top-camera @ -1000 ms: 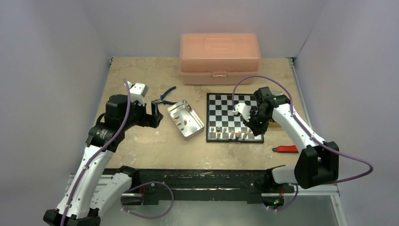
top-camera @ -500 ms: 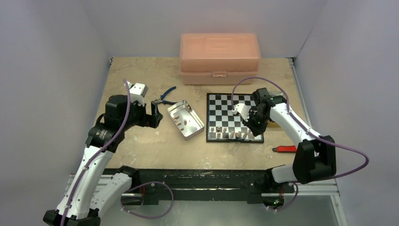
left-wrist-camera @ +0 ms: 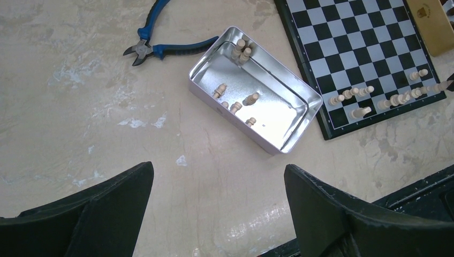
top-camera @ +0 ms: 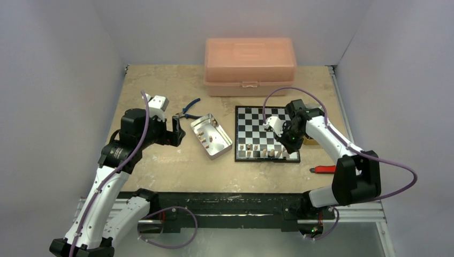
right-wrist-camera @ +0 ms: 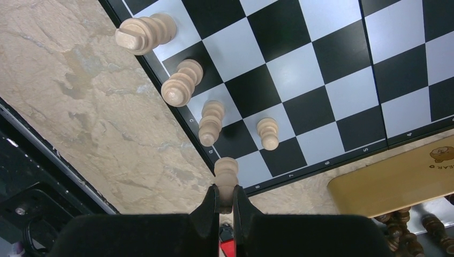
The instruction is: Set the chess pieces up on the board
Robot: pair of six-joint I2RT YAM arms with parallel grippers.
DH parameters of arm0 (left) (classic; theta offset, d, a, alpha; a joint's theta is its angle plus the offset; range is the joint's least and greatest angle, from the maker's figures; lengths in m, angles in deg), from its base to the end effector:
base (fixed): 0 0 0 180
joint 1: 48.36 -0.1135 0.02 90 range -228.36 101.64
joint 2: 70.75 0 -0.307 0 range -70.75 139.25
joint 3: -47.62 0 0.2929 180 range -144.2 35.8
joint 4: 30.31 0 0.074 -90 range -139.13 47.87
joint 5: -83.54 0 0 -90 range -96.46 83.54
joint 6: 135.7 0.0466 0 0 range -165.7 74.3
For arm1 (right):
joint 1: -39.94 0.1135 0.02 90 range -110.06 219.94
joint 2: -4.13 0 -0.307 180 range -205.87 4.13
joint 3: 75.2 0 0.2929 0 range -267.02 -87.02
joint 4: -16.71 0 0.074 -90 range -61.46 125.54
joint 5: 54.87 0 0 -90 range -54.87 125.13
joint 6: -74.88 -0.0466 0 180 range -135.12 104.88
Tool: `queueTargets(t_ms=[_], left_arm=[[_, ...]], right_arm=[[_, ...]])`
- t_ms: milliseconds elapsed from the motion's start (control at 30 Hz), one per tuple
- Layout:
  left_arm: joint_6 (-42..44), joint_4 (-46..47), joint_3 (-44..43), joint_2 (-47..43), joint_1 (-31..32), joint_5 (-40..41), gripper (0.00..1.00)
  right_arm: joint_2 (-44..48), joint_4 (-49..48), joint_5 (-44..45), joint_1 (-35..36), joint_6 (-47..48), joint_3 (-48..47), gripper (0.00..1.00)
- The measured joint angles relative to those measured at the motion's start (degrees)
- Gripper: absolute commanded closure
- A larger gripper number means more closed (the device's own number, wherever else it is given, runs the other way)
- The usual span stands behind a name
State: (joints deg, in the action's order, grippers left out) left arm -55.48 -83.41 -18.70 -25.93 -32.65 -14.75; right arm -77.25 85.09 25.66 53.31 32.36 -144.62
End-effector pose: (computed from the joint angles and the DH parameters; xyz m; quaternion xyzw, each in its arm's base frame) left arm 0.1686 -0.0544 0.3743 0.0803 0.8676 -0.1689 0.4607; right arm 0.2713 0.0724 0.2381 -0.5089 0.8528 0.0540 0.1043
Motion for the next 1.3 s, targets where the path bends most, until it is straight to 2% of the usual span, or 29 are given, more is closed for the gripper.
queueTargets(t_ms=[1300], left_arm=[[0.4,0.0,0.0,0.0,0.0,0.0,0.08]], right_arm=[[-3.7,-1.0,1.5,0.0,0.0,0.0,0.91]])
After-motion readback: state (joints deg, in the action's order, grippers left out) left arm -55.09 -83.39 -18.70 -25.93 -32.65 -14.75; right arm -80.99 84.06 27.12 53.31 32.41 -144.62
